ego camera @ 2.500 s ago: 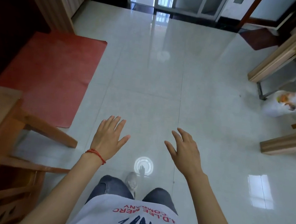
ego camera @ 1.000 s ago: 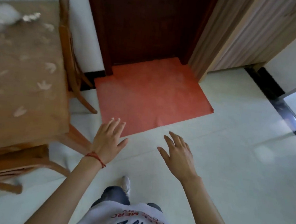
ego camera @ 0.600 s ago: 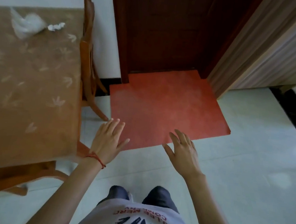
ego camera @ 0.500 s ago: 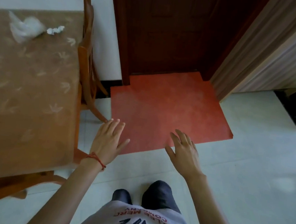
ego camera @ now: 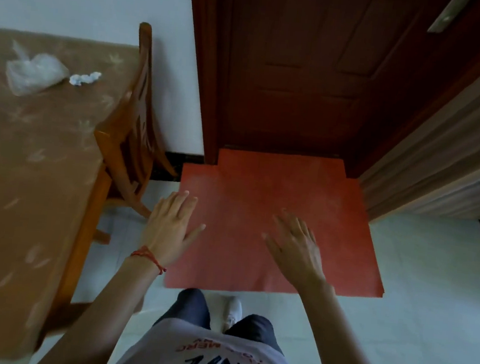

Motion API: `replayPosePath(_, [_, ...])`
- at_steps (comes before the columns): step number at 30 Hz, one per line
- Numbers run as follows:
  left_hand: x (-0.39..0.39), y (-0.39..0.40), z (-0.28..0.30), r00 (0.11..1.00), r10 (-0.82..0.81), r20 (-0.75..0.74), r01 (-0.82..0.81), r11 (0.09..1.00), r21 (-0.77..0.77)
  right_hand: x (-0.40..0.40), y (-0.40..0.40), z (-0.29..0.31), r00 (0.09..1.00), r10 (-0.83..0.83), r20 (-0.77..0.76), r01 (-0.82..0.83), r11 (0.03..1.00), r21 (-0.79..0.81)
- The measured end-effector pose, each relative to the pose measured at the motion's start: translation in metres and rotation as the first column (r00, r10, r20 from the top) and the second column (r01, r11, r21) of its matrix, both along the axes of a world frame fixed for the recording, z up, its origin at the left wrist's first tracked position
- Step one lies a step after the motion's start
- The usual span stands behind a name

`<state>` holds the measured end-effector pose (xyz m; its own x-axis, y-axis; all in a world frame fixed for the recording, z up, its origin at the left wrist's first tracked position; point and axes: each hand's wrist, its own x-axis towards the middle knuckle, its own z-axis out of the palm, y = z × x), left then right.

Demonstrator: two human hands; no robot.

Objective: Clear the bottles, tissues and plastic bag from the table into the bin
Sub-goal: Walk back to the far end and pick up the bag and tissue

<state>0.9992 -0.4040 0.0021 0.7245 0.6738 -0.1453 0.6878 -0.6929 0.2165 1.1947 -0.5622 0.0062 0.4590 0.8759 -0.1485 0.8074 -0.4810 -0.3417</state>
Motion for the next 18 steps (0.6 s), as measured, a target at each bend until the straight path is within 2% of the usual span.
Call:
replayPosePath(6, [0.050, 0.057, 0.008, 0.996, 0.085, 0.033, -0.085, 0.996, 0.009, 0.054, 0.071, 0.001, 0.999, 0.031, -0.023, -0.031, 0.999, -0.009])
replayPosePath(18, [0.122, 0.214, 0.020, 0.997, 0.058, 0.046, -0.061, 0.996, 0.065, 0.118, 0.245, 0.013, 0.999, 0.045, 0.016, -0.046, 0.998, 0.038])
